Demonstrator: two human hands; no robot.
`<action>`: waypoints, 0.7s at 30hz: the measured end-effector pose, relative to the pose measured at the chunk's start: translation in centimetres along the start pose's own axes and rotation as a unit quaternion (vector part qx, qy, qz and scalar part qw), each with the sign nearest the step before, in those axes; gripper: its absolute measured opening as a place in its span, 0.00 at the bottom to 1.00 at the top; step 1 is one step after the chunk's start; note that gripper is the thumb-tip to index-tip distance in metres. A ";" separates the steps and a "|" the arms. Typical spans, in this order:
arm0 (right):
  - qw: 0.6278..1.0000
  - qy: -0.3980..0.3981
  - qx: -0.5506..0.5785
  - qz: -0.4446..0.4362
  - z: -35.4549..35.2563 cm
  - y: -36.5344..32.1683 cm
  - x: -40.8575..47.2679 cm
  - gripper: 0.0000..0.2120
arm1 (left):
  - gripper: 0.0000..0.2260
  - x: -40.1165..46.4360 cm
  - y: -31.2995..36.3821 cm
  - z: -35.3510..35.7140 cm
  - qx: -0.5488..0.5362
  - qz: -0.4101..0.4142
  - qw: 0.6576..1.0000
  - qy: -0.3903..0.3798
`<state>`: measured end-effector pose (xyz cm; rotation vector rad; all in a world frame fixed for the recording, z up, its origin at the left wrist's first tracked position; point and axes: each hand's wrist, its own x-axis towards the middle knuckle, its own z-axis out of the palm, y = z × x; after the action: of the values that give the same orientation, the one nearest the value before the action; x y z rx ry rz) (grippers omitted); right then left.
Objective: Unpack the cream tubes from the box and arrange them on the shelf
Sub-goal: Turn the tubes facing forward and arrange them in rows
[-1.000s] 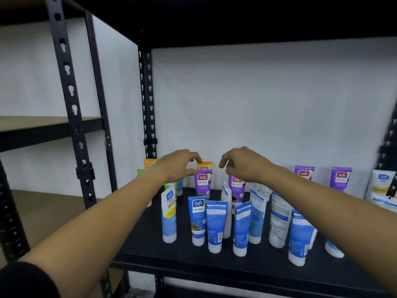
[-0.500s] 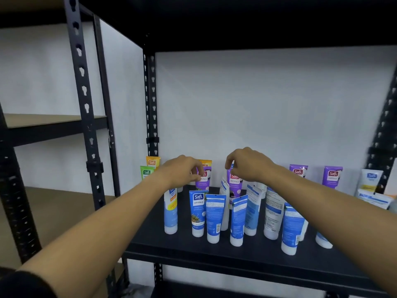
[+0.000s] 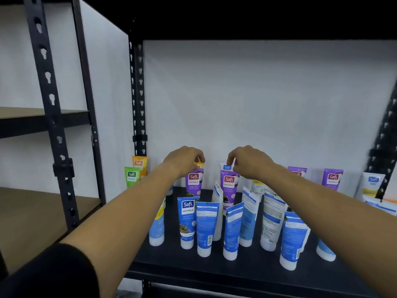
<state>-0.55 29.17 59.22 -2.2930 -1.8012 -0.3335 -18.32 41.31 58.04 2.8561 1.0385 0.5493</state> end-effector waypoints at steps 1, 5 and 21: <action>1.000 -0.002 -0.001 0.000 0.3 0.1 0.4 0.12 | 0.16 0.4 -0.1 0.2 -0.005 0.001 1.000 -0.004; 1.000 -0.015 0.008 -0.003 1.2 0.3 1.8 0.13 | 0.14 1.7 -0.9 0.8 -0.005 -0.009 0.999 -0.039; 0.999 -0.045 0.009 0.010 4.0 0.6 3.4 0.16 | 0.08 3.0 -1.6 1.4 0.000 -0.001 0.999 -0.036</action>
<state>1.04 33.42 56.39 -2.3476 -1.8137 -0.2121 -16.69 44.60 57.42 2.8506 1.0289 0.4416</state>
